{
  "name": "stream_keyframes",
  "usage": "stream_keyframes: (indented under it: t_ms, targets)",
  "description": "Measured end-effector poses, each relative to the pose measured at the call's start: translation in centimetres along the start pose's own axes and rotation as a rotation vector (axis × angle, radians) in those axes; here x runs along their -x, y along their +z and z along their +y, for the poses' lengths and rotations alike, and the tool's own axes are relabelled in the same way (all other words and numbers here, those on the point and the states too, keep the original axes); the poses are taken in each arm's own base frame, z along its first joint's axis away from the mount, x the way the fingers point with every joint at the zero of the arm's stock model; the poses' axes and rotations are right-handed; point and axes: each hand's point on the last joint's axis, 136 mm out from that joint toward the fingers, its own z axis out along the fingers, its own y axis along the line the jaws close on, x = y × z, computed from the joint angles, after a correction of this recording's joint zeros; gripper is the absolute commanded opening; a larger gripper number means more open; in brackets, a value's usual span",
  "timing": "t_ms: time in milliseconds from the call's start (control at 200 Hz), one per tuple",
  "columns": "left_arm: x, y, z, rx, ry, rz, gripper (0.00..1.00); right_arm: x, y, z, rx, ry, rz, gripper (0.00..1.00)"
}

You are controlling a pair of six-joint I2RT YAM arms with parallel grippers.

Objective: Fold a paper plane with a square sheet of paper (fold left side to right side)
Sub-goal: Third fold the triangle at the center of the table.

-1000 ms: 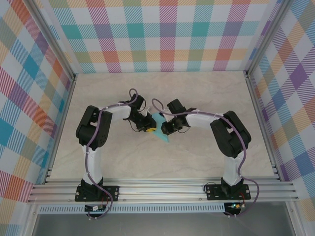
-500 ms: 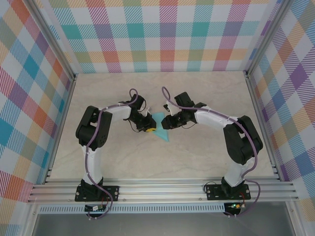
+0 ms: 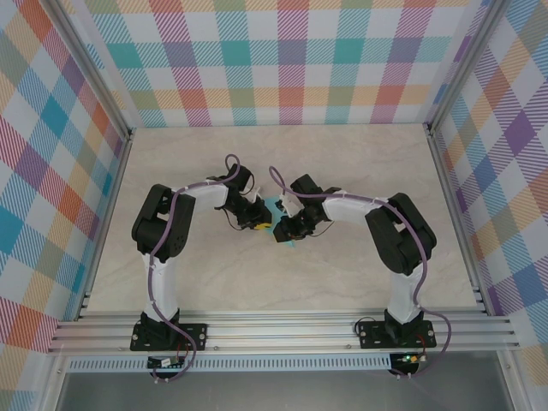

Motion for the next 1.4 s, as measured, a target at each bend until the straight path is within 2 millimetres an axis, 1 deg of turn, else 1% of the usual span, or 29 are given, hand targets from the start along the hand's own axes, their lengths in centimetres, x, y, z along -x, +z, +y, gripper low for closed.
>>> stream_keyframes:
  t_ms: [365,535,810,1070,1400]
  targets:
    - [0.0,0.0,0.0,0.006,0.002,-0.002,0.15,-0.4,0.4,-1.4,-0.063,0.03,0.028,0.22]
    - [0.0,0.0,0.0,0.013,0.003,-0.003,0.15,-0.6,0.7,-1.7,-0.071,0.037,0.043,0.2]
    - [0.0,0.0,0.0,0.016,0.003,-0.003,0.14,-0.8,0.6,-2.3,-0.104,0.045,0.053,0.14]
    - [0.0,0.0,0.1,0.026,0.004,0.0,0.14,-1.3,0.3,-3.1,-0.107,0.067,0.053,0.12]
    - [0.1,0.0,0.1,0.034,0.009,-0.001,0.14,-3.9,-1.3,-4.4,-0.109,0.128,0.06,0.11]
